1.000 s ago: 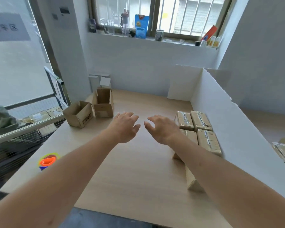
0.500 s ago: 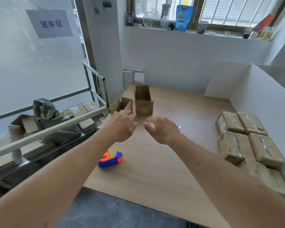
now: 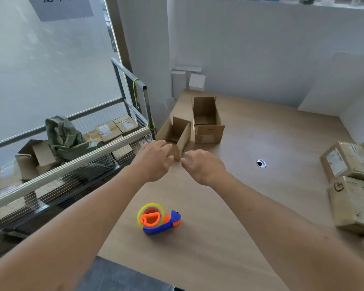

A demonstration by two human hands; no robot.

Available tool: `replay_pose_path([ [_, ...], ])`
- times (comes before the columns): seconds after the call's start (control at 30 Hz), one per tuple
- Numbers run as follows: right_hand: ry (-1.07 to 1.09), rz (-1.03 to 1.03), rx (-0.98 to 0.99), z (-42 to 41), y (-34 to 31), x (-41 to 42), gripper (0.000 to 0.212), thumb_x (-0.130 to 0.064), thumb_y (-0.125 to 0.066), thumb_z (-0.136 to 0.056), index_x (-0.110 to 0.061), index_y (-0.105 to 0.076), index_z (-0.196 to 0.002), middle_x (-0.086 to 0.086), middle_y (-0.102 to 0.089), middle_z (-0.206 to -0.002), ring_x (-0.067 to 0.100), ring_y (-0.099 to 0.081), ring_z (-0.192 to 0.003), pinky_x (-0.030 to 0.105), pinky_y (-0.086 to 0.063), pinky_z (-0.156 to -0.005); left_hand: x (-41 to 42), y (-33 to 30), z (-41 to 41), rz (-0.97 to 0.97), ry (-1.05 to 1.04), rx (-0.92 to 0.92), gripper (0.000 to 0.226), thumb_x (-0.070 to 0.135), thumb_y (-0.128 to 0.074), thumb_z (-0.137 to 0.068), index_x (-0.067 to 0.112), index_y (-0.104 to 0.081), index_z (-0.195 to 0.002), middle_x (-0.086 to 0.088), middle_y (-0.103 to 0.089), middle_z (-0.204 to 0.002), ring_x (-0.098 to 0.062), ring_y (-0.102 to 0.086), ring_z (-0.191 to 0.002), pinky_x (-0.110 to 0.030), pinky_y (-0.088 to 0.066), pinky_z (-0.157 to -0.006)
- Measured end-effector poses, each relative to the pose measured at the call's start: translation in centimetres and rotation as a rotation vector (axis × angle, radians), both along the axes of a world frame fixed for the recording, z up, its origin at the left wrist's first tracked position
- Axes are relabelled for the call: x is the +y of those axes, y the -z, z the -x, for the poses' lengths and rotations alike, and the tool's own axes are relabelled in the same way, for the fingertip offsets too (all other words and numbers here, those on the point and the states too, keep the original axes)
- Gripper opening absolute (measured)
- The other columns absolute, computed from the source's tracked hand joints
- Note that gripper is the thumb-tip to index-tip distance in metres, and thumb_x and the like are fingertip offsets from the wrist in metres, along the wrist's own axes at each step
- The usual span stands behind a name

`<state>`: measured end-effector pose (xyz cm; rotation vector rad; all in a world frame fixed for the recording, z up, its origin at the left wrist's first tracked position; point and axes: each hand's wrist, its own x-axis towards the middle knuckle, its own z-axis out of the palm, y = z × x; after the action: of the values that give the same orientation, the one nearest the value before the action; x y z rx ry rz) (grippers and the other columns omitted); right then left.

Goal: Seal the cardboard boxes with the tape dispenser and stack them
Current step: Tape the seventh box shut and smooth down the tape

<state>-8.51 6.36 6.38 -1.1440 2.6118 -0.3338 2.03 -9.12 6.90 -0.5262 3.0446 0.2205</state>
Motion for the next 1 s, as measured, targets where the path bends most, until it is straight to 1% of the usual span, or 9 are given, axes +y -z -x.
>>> replay_pose_path([
  [0.3,0.066,-0.083,-0.138,6.1,6.4,-7.9,0.046,-0.055,-0.037,-0.103,-0.028,-0.059,-0.132,0.004,-0.063,-0.125,0.029,-0.059,-0.117,0.044,-0.053,-0.091,-8.9,6.6,7.5,-0.113,0.012,-0.097,0.051,0.040,-0.039,-0.107,0.017,-0.040,-0.153,-0.008,-0.038,-0.159,-0.029,-0.034,-0.146,-0.046,-0.028,-0.118],
  [0.4,0.106,-0.090,-0.177,7.3,8.1,-10.5,0.045,-0.054,-0.038,-0.103,-0.027,-0.059,-0.131,0.004,-0.061,-0.123,0.029,-0.059,-0.116,0.045,-0.053,-0.091,-11.8,8.5,9.3,-0.143,0.012,-0.091,0.052,0.040,-0.041,-0.107,0.017,-0.042,-0.153,-0.007,-0.038,-0.159,-0.028,-0.034,-0.147,-0.046,-0.028,-0.119],
  [0.5,0.149,-0.083,-0.208,8.0,9.9,-13.1,0.048,-0.053,-0.039,-0.103,-0.027,-0.052,-0.142,0.004,-0.054,-0.137,0.029,-0.055,-0.124,0.044,-0.050,-0.098,-14.6,10.4,11.0,-0.172,0.034,-0.107,0.051,0.039,-0.043,-0.106,0.017,-0.042,-0.153,-0.008,-0.037,-0.159,-0.030,-0.034,-0.146,-0.047,-0.028,-0.120],
  [0.63,0.303,-0.059,-0.210,8.3,12.4,-16.3,0.052,-0.046,-0.046,-0.103,-0.034,-0.039,-0.153,0.003,-0.029,-0.160,0.029,-0.046,-0.135,0.042,-0.049,-0.099,-17.9,13.2,12.9,-0.161,0.097,-0.142,0.051,0.035,-0.045,-0.106,0.017,-0.040,-0.154,-0.009,-0.028,-0.163,-0.030,-0.029,-0.149,-0.050,-0.027,-0.122],
  [0.73,0.426,-0.020,-0.253,8.5,14.6,-18.1,0.055,-0.041,-0.051,-0.101,-0.036,-0.037,-0.153,0.004,-0.019,-0.164,0.030,-0.046,-0.135,0.042,-0.049,-0.098,-19.5,15.1,13.9,-0.191,0.130,-0.151,0.051,0.026,-0.047,-0.104,0.016,-0.040,-0.154,-0.011,-0.020,-0.166,-0.030,-0.029,-0.149,-0.048,-0.031,-0.120],
  [0.8,0.520,0.046,-0.280,8.6,16.5,-19.5,0.051,-0.037,-0.055,-0.098,-0.036,-0.044,-0.148,0.003,-0.025,-0.159,0.029,-0.053,-0.126,0.039,-0.051,-0.091,-20.4,16.6,14.3,-0.227,0.144,-0.136,0.052,0.025,-0.049,-0.103,0.016,-0.042,-0.153,-0.007,-0.017,-0.167,-0.028,-0.034,-0.147,-0.043,-0.040,-0.114],
  [0.87,0.610,0.087,-0.282,8.4,17.6,-20.4,0.040,-0.032,-0.059,-0.096,-0.036,-0.056,-0.135,0.001,-0.035,-0.147,0.027,-0.057,-0.117,0.035,-0.049,-0.083,-20.8,17.6,14.2,-0.240,0.164,-0.113,0.049,0.024,-0.053,-0.101,0.015,-0.047,-0.149,-0.003,-0.019,-0.166,-0.026,-0.044,-0.140,-0.040,-0.048,-0.103],
  [0.93,0.656,0.103,-0.264,8.0,18.5,-20.7,0.029,-0.024,-0.059,-0.095,-0.034,-0.064,-0.121,-0.001,-0.042,-0.133,0.026,-0.060,-0.106,0.032,-0.046,-0.076,-20.9,18.0,14.0,-0.249,0.203,-0.098,0.044,0.022,-0.055,-0.099,0.015,-0.053,-0.143,-0.002,-0.024,-0.164,-0.026,-0.052,-0.131,-0.041,-0.053,-0.094],
  [1.0,0.678,0.117,-0.246,7.5,18.8,-20.4,0.025,-0.017,-0.058,-0.095,-0.032,-0.067,-0.113,-0.002,-0.045,-0.124,0.025,-0.061,-0.097,0.030,-0.043,-0.071,-21.0,17.9,13.8,-0.263,0.251,-0.084,0.041,0.019,-0.057,-0.096,0.015,-0.059,-0.137,-0.002,-0.028,-0.162,-0.027,-0.056,-0.123,-0.044,-0.055,-0.089],
])
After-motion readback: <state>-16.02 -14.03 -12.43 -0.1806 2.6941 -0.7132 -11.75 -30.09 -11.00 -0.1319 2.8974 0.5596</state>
